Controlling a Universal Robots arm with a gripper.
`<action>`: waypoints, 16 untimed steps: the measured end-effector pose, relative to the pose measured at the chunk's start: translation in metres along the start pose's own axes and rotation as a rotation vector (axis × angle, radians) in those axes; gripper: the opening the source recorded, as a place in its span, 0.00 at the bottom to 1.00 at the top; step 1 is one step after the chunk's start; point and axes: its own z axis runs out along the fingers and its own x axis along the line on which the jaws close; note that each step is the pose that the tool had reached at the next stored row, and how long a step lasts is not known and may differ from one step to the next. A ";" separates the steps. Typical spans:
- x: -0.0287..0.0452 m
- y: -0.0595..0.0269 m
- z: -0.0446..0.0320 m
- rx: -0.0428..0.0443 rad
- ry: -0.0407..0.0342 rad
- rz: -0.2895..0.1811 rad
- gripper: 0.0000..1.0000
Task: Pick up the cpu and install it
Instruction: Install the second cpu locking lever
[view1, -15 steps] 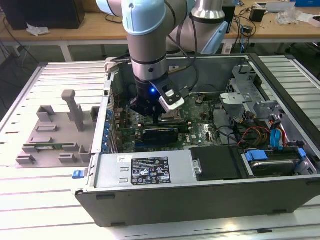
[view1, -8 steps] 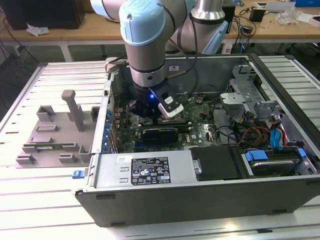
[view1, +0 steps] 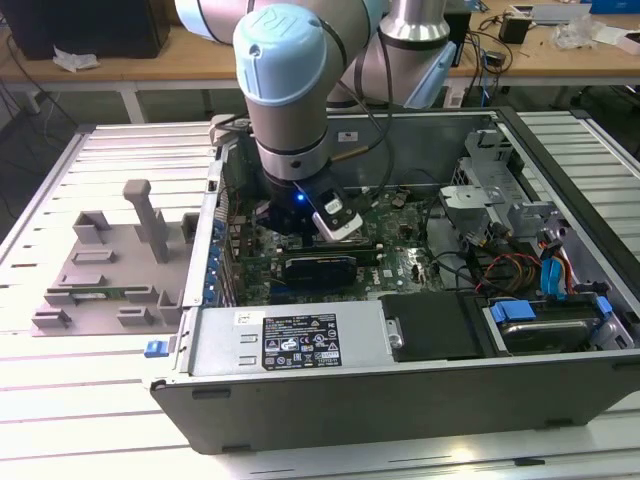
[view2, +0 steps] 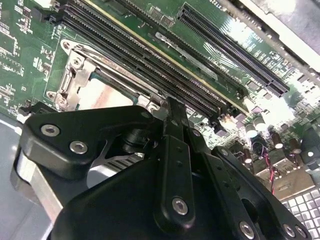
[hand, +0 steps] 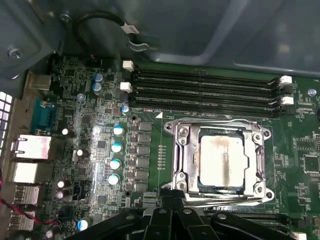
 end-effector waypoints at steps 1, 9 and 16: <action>-0.0005 -0.0002 0.0001 -0.0008 -0.0005 0.003 0.11; -0.0044 -0.0087 -0.0013 -0.0005 -0.0012 0.014 0.11; -0.0044 -0.0092 -0.0012 -0.0247 -0.0027 0.015 0.11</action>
